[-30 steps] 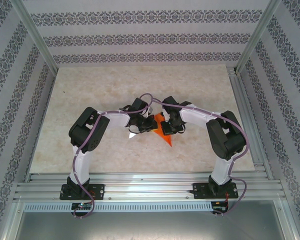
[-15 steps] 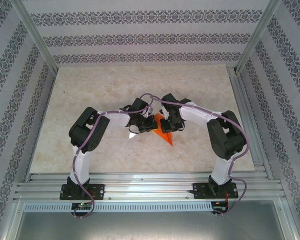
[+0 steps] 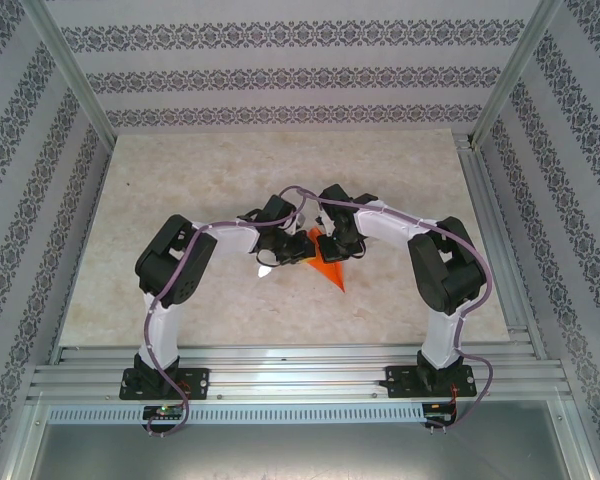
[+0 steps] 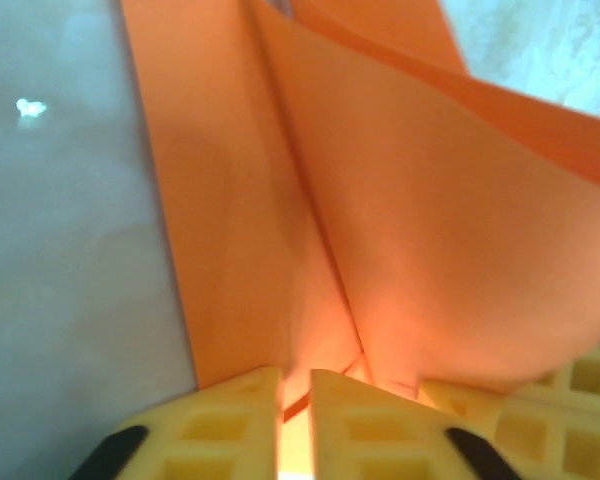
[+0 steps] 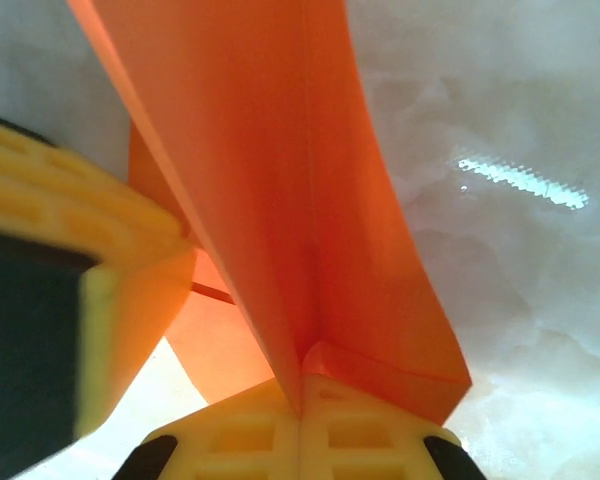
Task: Fold a paper plane with a square sheet of paper (fold left side to right side)
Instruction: Move the paper plane to the center of the table.
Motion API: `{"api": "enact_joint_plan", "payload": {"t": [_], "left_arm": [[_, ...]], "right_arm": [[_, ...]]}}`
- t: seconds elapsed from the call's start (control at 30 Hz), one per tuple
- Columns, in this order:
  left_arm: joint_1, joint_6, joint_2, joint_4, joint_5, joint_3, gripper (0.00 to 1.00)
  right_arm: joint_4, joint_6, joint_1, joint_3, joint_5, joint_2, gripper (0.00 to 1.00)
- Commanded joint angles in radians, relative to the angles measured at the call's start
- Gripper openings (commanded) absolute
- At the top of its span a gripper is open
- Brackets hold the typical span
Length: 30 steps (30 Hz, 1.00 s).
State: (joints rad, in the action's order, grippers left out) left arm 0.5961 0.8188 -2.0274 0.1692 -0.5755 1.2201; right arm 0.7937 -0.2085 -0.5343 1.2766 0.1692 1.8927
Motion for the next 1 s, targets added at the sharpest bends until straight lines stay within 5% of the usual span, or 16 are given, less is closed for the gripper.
{"api": "enact_joint_plan", "payload": {"t": [0.0,0.27,0.63,0.97], "left_arm": [[-0.034,-0.054,0.149,0.049,0.005,0.002,0.3],[-0.16,-0.143,0.428,0.221,0.094,-0.082,0.52],[-0.239,-0.155,0.547,0.25,0.152,-0.215,0.55],[-0.239,-0.15,0.552,0.239,0.148,-0.222,0.55]], "right_arm": [[0.01,-0.02,0.018,0.022,-0.012,-0.009,0.0],[-0.008,-0.119,0.071,0.113,-0.005,0.02,0.0],[0.007,-0.166,0.091,0.246,-0.101,0.177,0.0],[0.027,-0.145,0.08,0.275,-0.118,0.197,0.19]]}}
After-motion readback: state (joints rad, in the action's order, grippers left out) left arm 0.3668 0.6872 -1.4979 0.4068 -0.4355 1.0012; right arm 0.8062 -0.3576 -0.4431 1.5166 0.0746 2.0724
